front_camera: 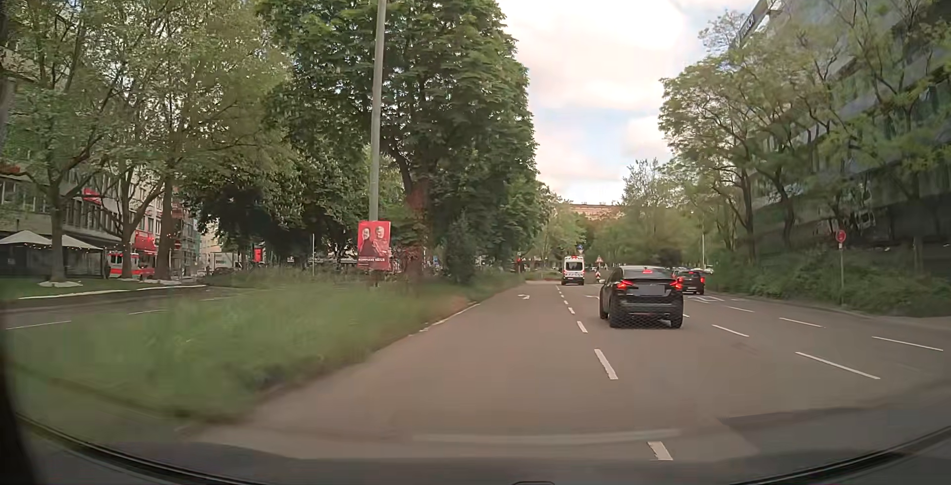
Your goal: Follow the waypoints while adhering to traffic rules and regulations
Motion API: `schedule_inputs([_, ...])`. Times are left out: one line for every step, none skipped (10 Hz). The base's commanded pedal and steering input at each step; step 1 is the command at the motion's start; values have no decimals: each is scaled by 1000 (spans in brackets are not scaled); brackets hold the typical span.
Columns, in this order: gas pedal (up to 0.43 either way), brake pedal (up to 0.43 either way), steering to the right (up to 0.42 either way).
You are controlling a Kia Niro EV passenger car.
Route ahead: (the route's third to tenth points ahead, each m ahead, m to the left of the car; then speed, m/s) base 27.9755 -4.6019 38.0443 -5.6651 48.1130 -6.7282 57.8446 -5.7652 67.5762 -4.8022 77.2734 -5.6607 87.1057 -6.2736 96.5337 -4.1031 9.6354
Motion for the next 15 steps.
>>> schedule_inputs([67,0,25])
schedule_inputs([67,0,25])
schedule_inputs([67,0,25])
schedule_inputs([67,0,25])
schedule_inputs([67,0,23])
schedule_inputs([59,0,22])
schedule_inputs([47,0,22])
schedule_inputs([8,0,22])
schedule_inputs([0,0,20])
schedule_inputs([0,0,16])
schedule_inputs([0,0,11])
schedule_inputs([0,0,10])
schedule_inputs([0,0,8])
schedule_inputs([0,0,7])
schedule_inputs([0,0,7])
